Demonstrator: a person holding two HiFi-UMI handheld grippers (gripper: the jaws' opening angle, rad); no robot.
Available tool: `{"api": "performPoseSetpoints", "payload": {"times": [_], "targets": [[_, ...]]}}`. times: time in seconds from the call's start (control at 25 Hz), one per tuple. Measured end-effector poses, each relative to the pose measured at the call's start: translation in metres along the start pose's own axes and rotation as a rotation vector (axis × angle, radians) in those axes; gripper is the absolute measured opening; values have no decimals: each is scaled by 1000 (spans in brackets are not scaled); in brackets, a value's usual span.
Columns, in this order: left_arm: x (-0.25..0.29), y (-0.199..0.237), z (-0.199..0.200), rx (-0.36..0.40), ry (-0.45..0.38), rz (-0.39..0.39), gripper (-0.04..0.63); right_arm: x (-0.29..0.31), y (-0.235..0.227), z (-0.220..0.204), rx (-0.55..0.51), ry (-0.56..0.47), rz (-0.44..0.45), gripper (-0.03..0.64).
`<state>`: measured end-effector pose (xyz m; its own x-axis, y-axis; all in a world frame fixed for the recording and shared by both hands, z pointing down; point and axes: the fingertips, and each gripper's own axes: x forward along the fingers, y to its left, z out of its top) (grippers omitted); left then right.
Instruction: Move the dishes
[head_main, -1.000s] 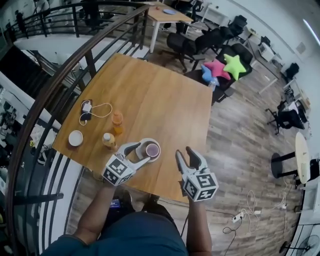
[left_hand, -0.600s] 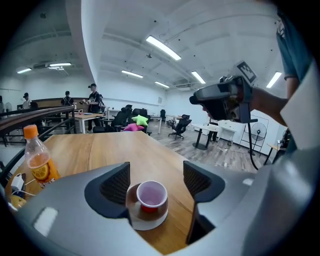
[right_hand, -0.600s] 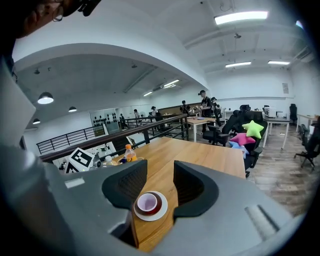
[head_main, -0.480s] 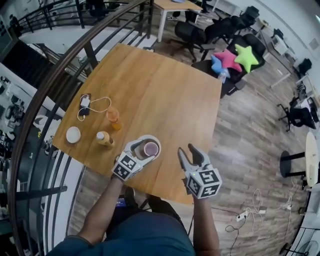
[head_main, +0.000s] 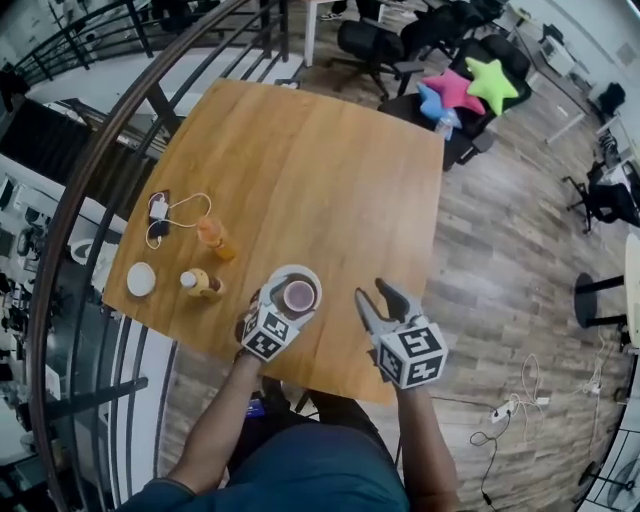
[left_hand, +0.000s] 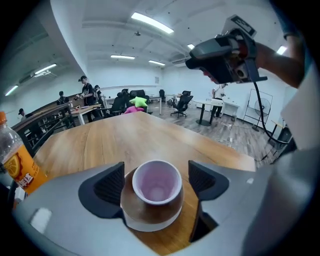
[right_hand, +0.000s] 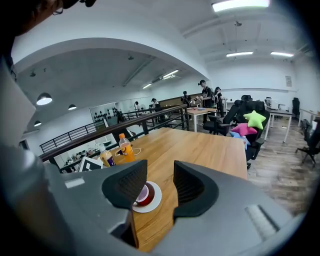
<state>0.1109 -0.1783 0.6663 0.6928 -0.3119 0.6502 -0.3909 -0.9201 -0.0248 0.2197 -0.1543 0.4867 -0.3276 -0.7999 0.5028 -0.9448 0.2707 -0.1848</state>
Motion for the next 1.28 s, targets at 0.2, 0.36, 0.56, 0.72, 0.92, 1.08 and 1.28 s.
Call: {"api": "performPoseSetpoints", "payload": {"times": [0.2, 0.36, 0.56, 0.72, 0.92, 1.08, 1.28], "targets": [[14, 0, -12, 31, 58, 0, 385, 7, -5, -7, 9, 19, 2, 150], [19, 0, -15, 30, 71, 7, 359, 9, -9, -8, 12, 23, 4, 150], [18, 1, -17, 5, 54, 8, 341, 10, -5, -11, 13, 24, 9, 150], [11, 2, -13, -11, 30, 0, 337, 11, -2, -13, 10, 27, 12, 150], [-4, 8, 4, -78, -34, -13, 336, 13, 3, -13, 8, 31, 18, 150], [-19, 13, 21, -145, -100, -19, 334, 17, 8, -18, -10, 47, 36, 150], [-34, 22, 30, -147, -137, -4, 334, 27, 18, -32, -20, 81, 57, 152]]}}
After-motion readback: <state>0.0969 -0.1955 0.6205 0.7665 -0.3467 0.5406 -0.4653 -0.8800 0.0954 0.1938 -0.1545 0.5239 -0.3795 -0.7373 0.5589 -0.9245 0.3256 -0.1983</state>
